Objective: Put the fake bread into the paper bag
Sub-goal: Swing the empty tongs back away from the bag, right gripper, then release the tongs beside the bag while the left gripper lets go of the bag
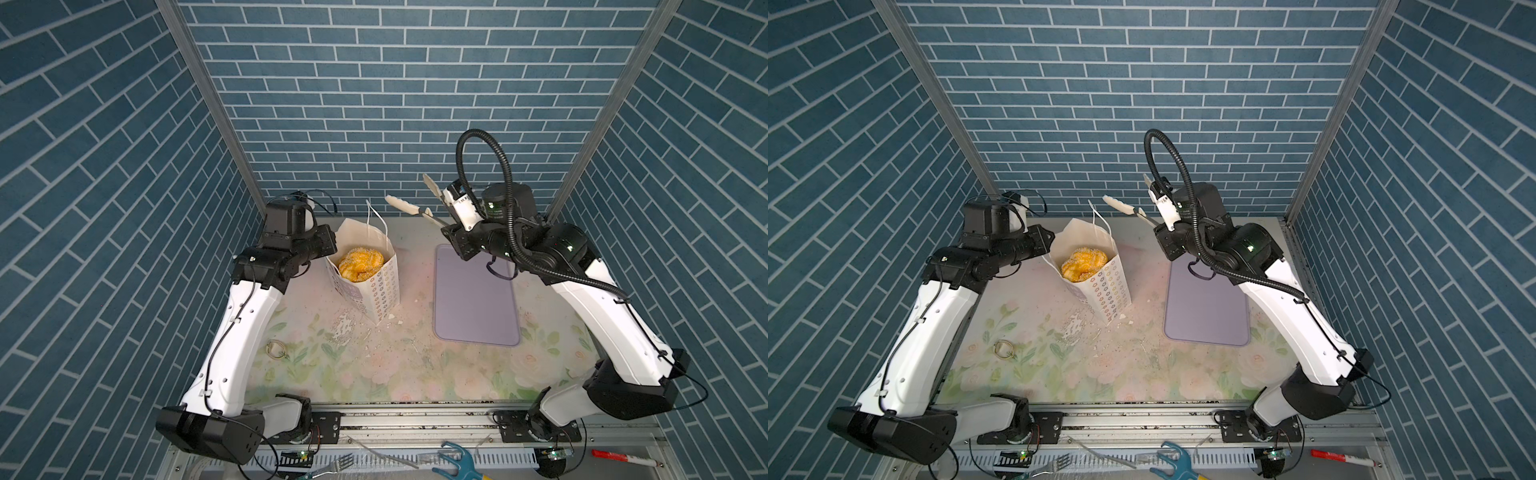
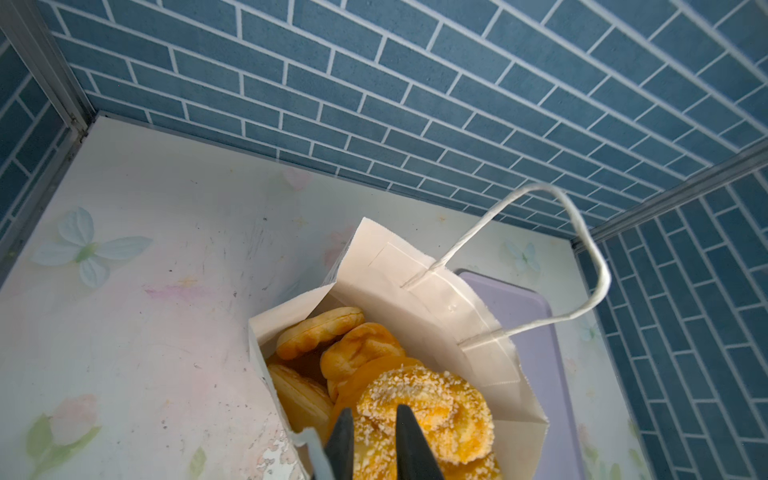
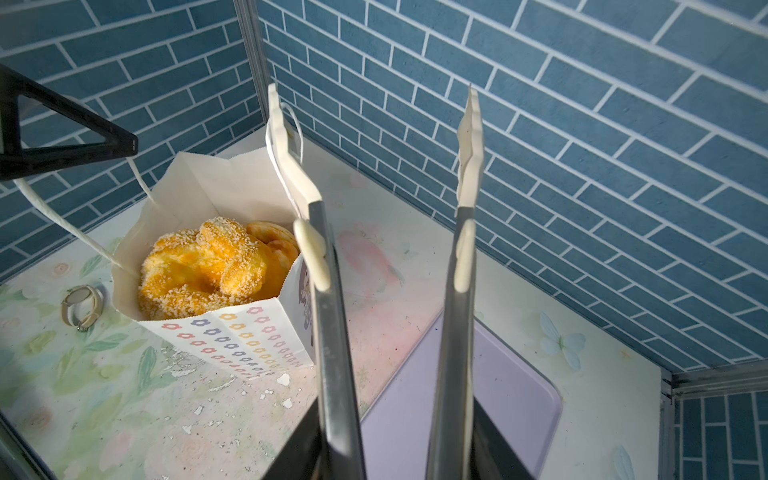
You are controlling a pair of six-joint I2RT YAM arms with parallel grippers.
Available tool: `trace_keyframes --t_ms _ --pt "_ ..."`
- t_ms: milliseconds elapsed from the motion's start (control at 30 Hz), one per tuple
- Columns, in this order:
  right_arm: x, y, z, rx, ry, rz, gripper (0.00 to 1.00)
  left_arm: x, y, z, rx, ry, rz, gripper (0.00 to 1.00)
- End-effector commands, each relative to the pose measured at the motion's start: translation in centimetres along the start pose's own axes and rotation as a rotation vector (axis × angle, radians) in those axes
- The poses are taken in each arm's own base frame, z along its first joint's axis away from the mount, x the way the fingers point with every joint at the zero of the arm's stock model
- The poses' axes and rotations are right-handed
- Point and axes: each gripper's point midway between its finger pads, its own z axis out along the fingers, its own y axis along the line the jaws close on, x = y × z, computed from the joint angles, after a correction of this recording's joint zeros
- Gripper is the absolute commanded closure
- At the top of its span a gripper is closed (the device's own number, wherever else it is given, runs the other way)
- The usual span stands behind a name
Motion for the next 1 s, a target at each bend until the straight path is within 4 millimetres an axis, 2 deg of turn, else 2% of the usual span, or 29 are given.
trace_keyframes --t_ms 0,133,267,367,567,700,800,967 --pt "-0.3 -2.8 -1.3 0.081 -0.05 0.063 0.52 -0.9 0.0 -1.0 -0.008 -0.015 0.015 0.64" --pt "2.1 -5.4 0.2 0.128 0.003 0.176 0.52 -1.4 0.4 -1.9 -0.032 -0.027 0.02 0.49" --pt "5.3 -6.4 4.4 0.154 0.108 0.232 0.52 -2.2 2.0 -3.0 -0.099 -0.047 0.027 0.39" --pt "7.8 -6.4 8.4 0.15 0.183 0.283 0.52 -2.6 4.1 -4.0 -0.19 -0.047 0.033 0.34" --pt "13.0 -5.3 17.0 0.118 0.339 0.415 0.52 -3.3 8.3 -5.8 -0.282 -0.112 -0.04 0.26" --pt "14.9 -3.7 22.0 0.058 0.384 0.463 0.52 -2.8 9.9 -5.9 -0.312 -0.101 -0.062 0.26" --pt "16.4 -2.9 24.6 0.031 0.403 0.484 0.52 -2.3 11.0 -5.9 -0.327 -0.103 -0.082 0.26" --pt "18.3 -1.0 27.8 -0.016 0.435 0.492 0.52 -1.3 11.9 -5.7 -0.329 -0.092 -0.102 0.26"
